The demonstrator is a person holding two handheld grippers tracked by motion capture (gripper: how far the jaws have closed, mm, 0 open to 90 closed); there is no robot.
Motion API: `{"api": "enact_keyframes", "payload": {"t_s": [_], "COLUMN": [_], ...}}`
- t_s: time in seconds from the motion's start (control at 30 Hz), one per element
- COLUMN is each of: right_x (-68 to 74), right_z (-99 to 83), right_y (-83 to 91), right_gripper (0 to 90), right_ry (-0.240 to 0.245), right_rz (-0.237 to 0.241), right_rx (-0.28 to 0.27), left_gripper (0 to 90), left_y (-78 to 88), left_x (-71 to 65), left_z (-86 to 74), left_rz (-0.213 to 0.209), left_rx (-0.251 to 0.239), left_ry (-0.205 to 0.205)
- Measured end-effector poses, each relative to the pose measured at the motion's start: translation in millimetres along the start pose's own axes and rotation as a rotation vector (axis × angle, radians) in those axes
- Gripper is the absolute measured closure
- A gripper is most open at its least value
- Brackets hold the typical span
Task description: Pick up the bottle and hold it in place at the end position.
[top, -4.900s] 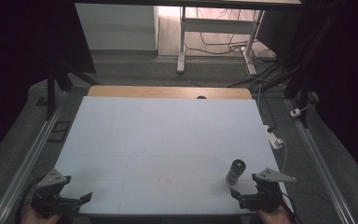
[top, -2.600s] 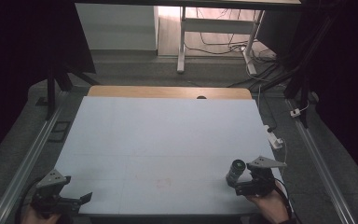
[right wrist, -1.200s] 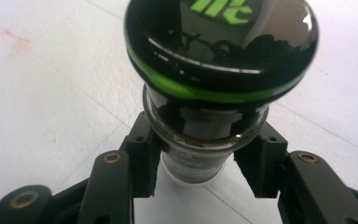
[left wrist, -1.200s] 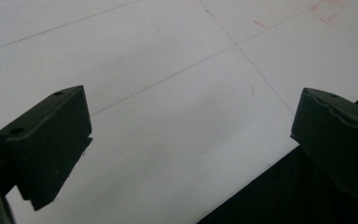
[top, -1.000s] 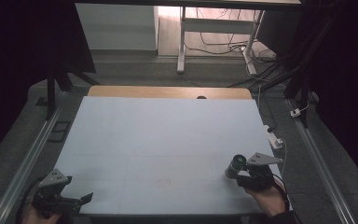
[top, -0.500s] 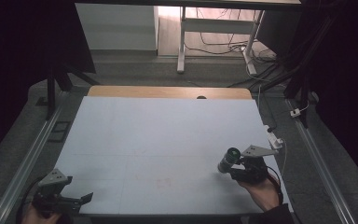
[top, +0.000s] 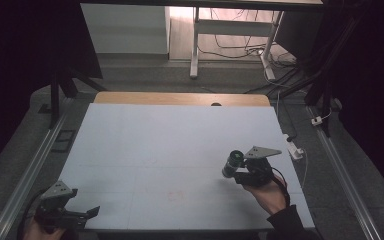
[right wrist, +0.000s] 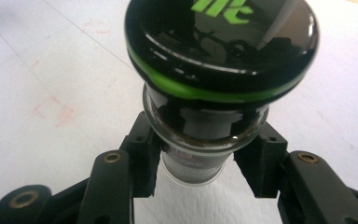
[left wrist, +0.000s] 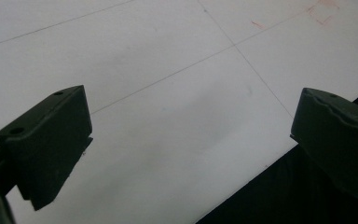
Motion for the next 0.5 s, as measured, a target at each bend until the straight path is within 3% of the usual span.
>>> {"api": "enact_keyframes", "payload": {"t_s": [0.5], "right_x": [6.5], "right_z": [18.1], "right_y": [-38.8], "right_gripper": [52.2], "right_ry": [0.041], "right_rz": [0.032], "right_rx": [0.023], "left_gripper": [0.0], "left_y": [-0.5], "left_x": [0.2], "left_z": [0.3], "left_rz": [-0.004], "left_rx": [0.000], "left_ry": [-0.003]}}
Point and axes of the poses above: each handheld gripper's, and its own axes: y roughly backward along the jaws, z roughly out of its top, x roughly to its left, the point moved 3 cm from there along -y, roughly forward along the jaws, and after that the axes turned 13 degrees about -x, right-handed, at the moved point
